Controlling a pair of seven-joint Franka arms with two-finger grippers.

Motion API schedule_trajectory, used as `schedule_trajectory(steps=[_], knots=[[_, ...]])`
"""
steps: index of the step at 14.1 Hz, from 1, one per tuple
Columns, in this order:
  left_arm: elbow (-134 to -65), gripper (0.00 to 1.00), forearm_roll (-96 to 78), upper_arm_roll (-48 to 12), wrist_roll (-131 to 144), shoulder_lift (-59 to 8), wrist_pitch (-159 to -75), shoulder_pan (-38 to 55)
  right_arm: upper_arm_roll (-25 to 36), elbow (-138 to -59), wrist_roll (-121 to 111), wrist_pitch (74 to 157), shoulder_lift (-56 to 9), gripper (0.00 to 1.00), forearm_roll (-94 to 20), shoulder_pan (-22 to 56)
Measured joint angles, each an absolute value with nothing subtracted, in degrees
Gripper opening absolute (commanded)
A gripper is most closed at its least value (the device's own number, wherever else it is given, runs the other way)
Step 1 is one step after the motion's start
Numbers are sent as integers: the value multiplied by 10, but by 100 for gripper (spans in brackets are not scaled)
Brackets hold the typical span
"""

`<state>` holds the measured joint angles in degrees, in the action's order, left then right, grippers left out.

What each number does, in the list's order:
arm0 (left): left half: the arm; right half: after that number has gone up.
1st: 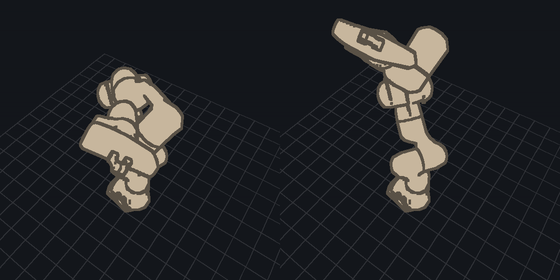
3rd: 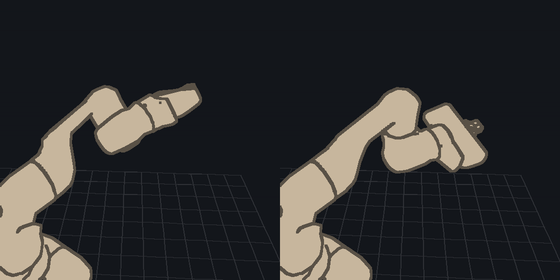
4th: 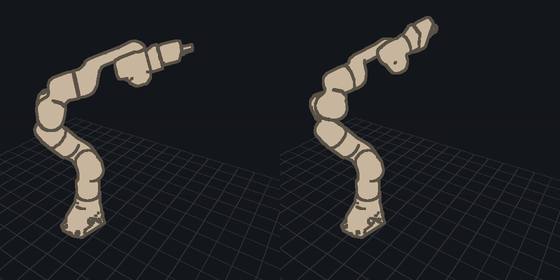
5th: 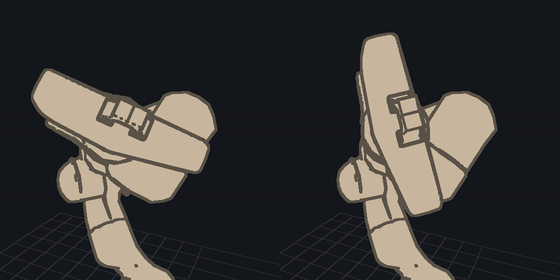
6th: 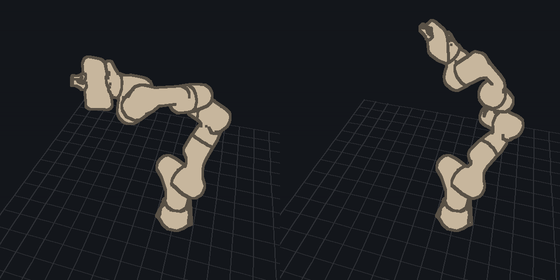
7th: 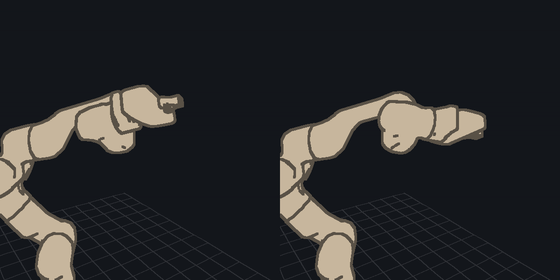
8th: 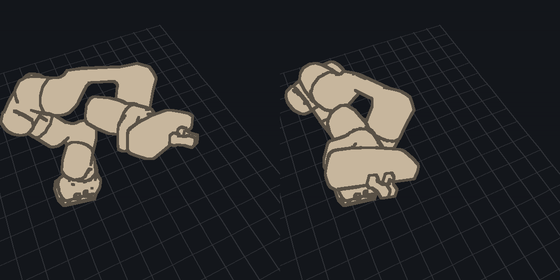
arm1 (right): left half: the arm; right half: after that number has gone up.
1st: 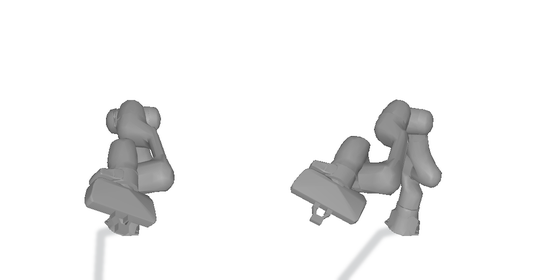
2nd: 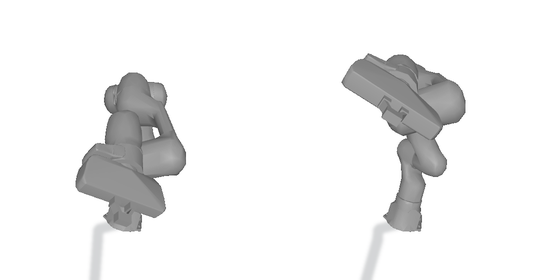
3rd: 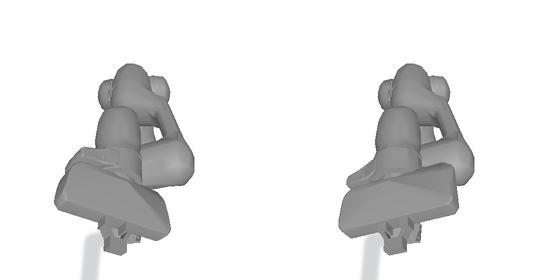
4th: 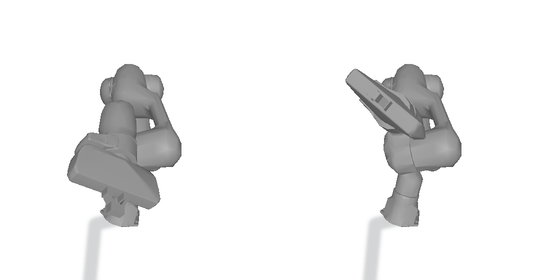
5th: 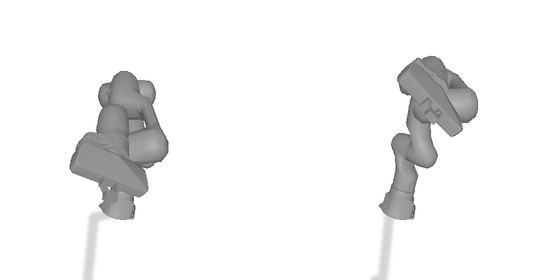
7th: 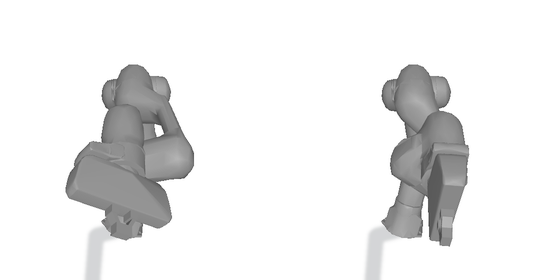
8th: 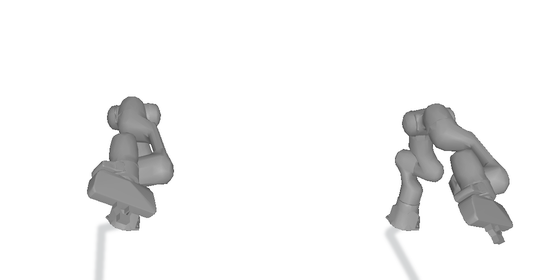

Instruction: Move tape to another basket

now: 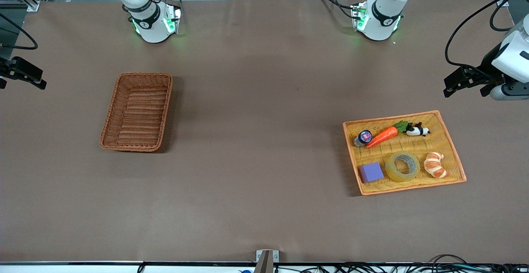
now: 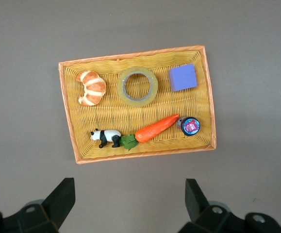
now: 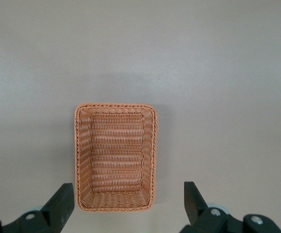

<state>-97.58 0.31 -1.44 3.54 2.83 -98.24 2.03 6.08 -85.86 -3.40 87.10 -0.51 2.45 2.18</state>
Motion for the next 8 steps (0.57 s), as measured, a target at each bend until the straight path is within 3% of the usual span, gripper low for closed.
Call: schedule_trajectory(steps=[8], knots=[[-974, 99, 3, -15, 35, 26, -968, 21, 62, -859, -34, 871, -5, 100, 25, 22]])
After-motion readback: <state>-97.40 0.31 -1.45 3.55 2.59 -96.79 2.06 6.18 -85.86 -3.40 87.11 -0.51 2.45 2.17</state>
